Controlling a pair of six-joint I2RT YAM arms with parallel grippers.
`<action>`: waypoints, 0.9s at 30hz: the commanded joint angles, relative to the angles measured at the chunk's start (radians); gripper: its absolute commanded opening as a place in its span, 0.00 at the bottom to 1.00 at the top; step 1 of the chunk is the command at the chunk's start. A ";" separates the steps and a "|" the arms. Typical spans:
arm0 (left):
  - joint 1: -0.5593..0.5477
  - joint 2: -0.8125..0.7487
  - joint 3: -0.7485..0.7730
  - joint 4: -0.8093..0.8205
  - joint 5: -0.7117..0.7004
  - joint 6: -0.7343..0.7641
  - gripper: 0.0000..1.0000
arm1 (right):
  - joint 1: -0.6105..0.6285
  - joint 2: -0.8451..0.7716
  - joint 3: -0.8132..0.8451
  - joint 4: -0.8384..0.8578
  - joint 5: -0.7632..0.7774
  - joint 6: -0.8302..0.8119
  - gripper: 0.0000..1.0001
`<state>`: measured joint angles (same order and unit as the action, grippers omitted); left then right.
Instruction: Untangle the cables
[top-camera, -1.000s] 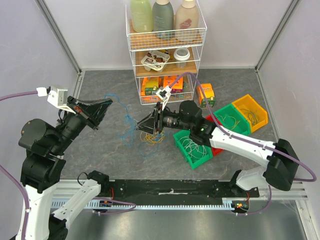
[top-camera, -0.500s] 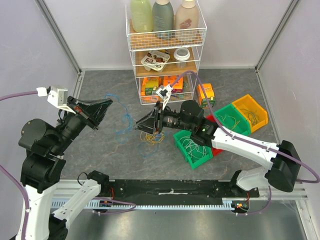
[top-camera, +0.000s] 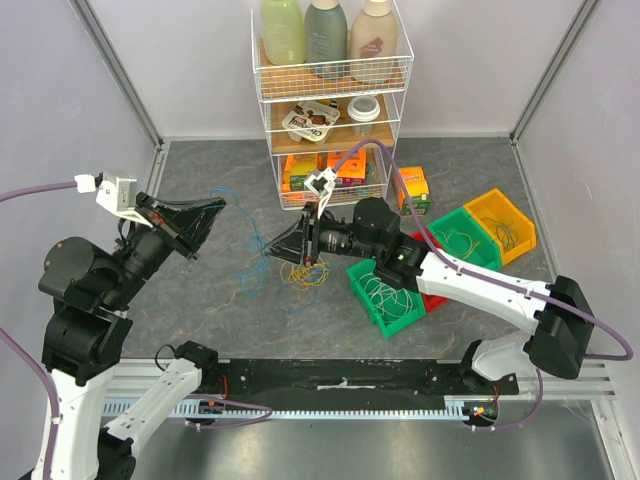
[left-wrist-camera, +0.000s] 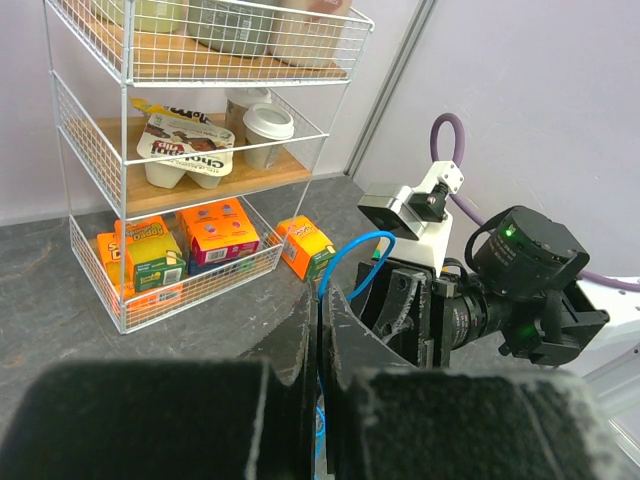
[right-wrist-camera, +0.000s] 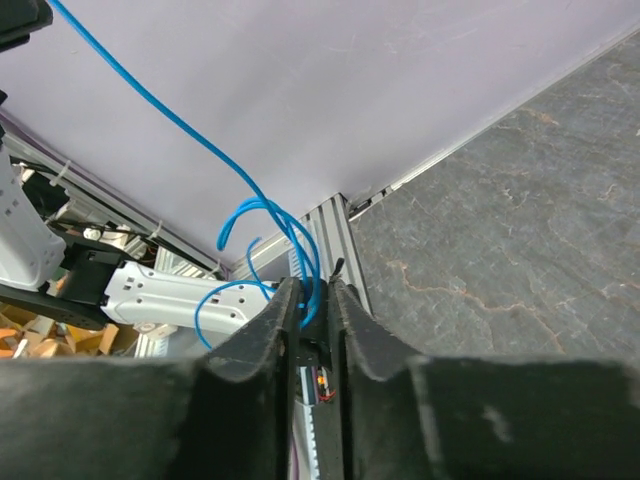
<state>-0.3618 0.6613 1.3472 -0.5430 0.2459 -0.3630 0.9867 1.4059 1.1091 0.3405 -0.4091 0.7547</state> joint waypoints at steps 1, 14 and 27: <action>0.000 -0.003 0.000 0.031 0.012 -0.011 0.02 | 0.009 0.015 0.057 -0.003 0.013 -0.020 0.15; 0.000 -0.046 -0.014 -0.118 -0.624 0.027 0.02 | 0.010 -0.177 -0.024 -0.391 0.519 -0.111 0.00; -0.002 -0.066 -0.118 -0.100 -0.651 0.067 0.02 | 0.010 -0.378 -0.206 -0.175 0.514 -0.109 0.00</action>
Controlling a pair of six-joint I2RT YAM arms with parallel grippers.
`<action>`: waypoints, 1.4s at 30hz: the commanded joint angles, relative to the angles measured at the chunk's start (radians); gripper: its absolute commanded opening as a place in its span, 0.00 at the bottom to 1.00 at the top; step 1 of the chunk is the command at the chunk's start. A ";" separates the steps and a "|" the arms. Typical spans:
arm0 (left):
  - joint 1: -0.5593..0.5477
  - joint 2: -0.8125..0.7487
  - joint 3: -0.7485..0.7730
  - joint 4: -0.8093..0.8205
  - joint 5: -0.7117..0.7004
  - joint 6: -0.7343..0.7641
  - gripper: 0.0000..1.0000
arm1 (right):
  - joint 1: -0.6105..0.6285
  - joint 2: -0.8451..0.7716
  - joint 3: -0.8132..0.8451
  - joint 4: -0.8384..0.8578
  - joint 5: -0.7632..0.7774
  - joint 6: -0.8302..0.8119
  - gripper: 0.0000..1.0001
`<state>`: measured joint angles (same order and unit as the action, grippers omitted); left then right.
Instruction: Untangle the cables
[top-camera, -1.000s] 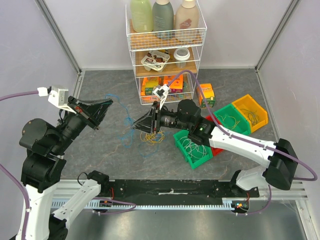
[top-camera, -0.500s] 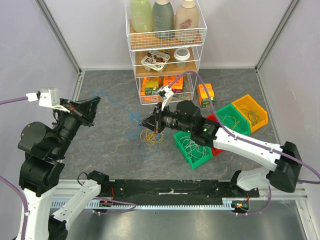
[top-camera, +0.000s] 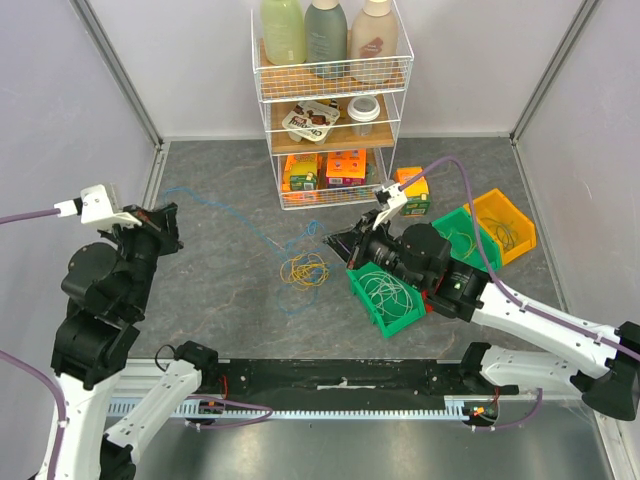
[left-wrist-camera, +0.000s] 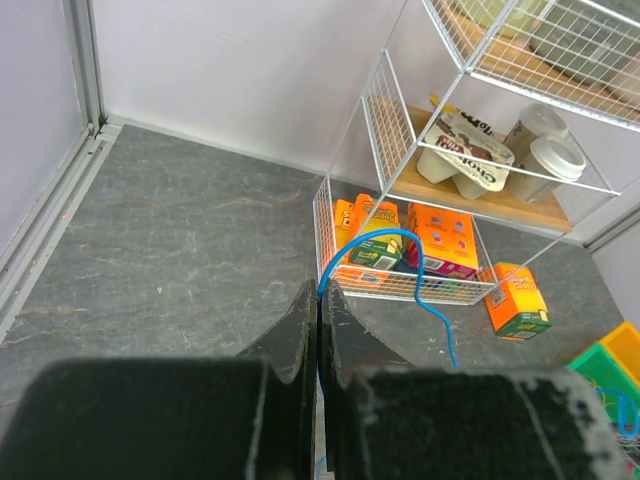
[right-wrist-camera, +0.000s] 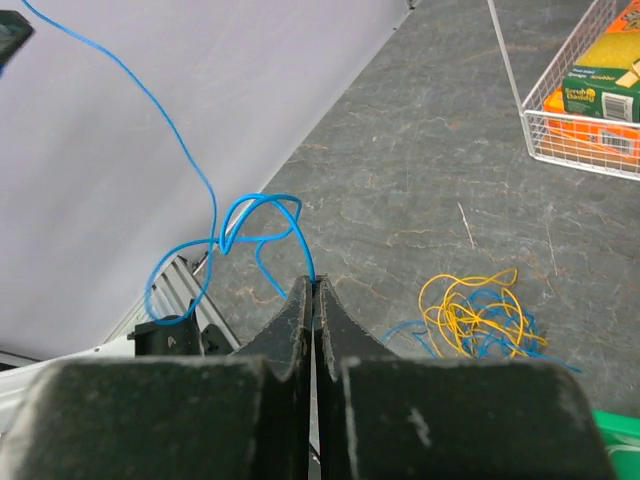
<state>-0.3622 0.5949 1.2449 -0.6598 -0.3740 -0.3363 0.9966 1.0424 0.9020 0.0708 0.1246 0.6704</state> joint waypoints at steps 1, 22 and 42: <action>-0.001 -0.001 -0.019 0.019 -0.031 0.042 0.02 | 0.000 -0.013 0.008 0.078 -0.022 -0.034 0.00; -0.003 -0.150 0.030 0.172 -0.537 0.163 0.02 | -0.001 0.214 0.370 -1.009 0.516 -0.169 0.00; -0.038 0.041 -0.018 0.123 0.417 0.007 0.02 | -0.073 -0.001 0.279 -0.568 -0.081 -0.289 0.00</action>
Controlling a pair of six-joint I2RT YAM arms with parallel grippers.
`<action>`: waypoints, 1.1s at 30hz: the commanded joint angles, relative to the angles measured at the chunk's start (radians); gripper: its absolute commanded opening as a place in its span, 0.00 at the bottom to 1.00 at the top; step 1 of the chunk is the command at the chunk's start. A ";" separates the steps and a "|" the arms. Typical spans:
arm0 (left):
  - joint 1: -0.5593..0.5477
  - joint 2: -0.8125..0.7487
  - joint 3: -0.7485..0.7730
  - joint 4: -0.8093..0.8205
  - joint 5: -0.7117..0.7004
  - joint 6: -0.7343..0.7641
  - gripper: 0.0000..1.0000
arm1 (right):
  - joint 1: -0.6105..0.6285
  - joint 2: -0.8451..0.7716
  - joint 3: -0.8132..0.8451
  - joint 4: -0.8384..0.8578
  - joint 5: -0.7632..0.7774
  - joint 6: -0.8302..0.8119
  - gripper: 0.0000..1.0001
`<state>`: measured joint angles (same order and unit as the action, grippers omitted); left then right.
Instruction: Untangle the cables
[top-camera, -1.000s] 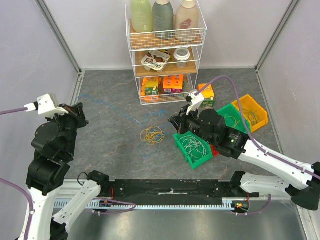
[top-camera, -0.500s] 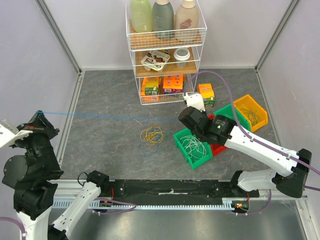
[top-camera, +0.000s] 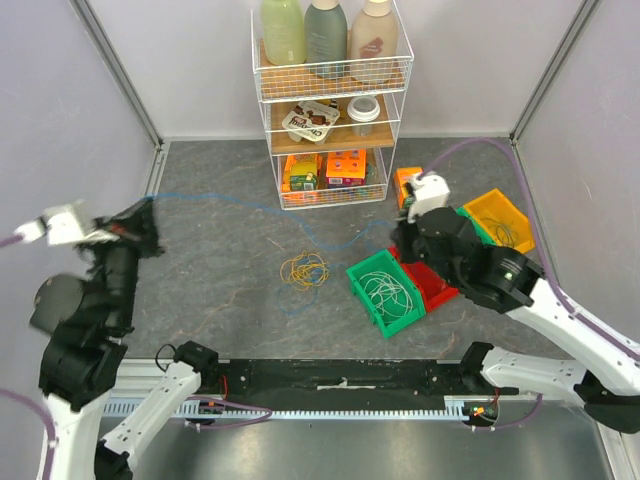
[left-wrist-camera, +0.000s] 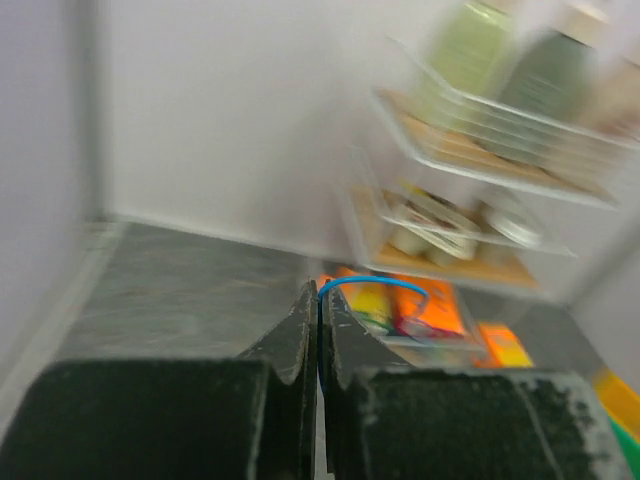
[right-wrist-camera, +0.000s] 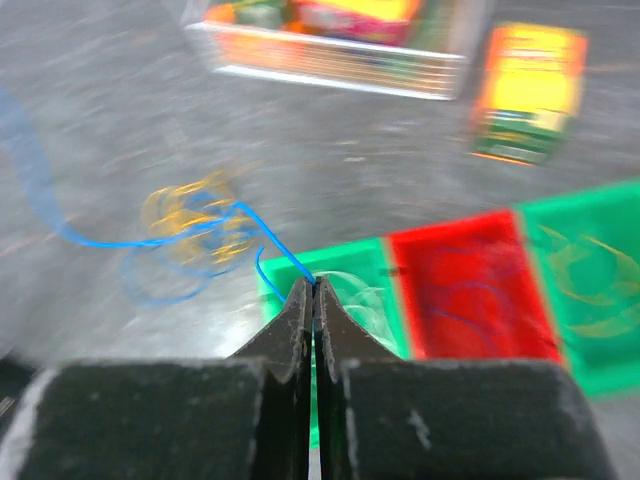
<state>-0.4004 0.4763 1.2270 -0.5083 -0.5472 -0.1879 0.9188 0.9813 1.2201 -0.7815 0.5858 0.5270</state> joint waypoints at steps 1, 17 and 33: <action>0.002 0.210 -0.013 -0.018 0.772 -0.165 0.02 | 0.005 0.083 -0.033 0.312 -0.575 -0.134 0.00; -0.038 0.441 -0.216 0.223 1.440 -0.335 0.02 | 0.022 0.165 -0.036 0.513 -0.840 -0.098 0.00; -0.055 0.466 -0.219 0.217 1.474 -0.326 0.04 | 0.025 0.152 -0.080 0.582 -0.854 -0.062 0.00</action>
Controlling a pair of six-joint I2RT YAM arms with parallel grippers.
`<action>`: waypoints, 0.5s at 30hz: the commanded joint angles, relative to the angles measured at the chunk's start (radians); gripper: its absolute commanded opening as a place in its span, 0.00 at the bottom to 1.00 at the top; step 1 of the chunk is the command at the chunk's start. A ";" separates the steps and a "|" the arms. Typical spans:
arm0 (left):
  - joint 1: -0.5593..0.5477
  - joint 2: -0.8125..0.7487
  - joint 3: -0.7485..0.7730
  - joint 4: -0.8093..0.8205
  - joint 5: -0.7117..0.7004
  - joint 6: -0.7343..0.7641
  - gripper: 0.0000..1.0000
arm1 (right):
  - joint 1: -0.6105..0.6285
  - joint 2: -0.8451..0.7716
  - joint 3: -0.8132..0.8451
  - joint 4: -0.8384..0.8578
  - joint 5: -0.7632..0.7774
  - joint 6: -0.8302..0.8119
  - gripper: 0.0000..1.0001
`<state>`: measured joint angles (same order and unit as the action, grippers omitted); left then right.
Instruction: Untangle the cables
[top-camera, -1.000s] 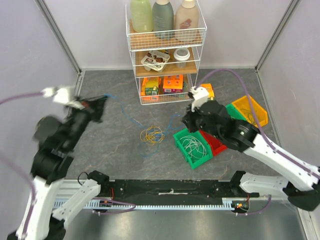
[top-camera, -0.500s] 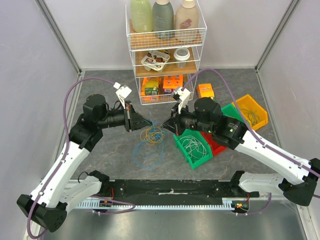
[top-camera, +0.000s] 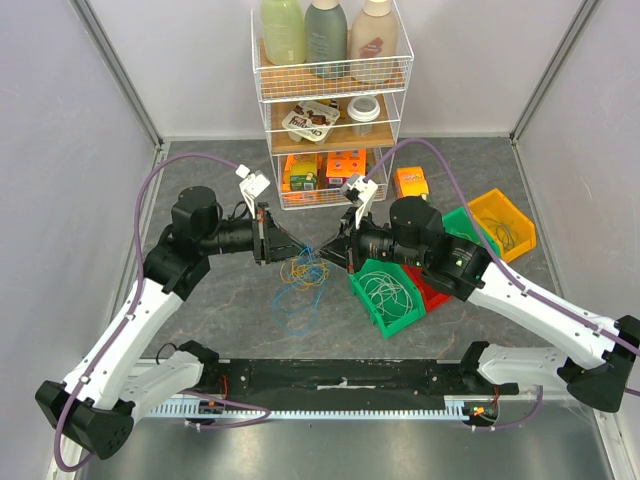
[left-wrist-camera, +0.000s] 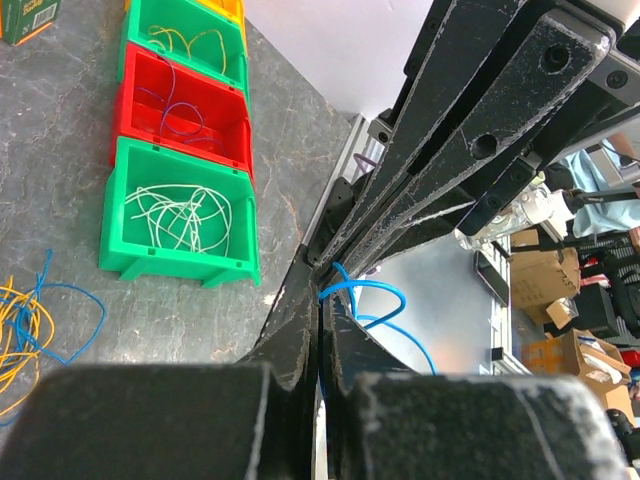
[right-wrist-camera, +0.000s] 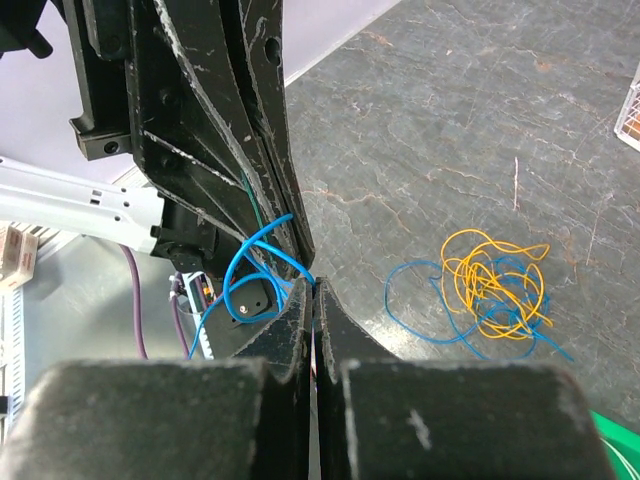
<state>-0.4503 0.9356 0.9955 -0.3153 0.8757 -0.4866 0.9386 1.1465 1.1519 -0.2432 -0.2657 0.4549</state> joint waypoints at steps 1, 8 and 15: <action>-0.005 0.006 0.015 0.007 0.036 -0.018 0.04 | 0.003 -0.017 -0.009 0.026 0.020 0.004 0.00; -0.005 0.000 0.049 -0.061 -0.047 0.017 0.04 | 0.005 -0.031 0.011 -0.120 0.086 -0.067 0.00; -0.005 0.023 0.054 -0.050 -0.003 0.017 0.08 | 0.006 -0.033 0.015 -0.125 0.091 -0.070 0.00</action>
<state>-0.4515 0.9497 1.0138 -0.3706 0.8402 -0.4847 0.9386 1.1362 1.1500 -0.3660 -0.1841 0.4046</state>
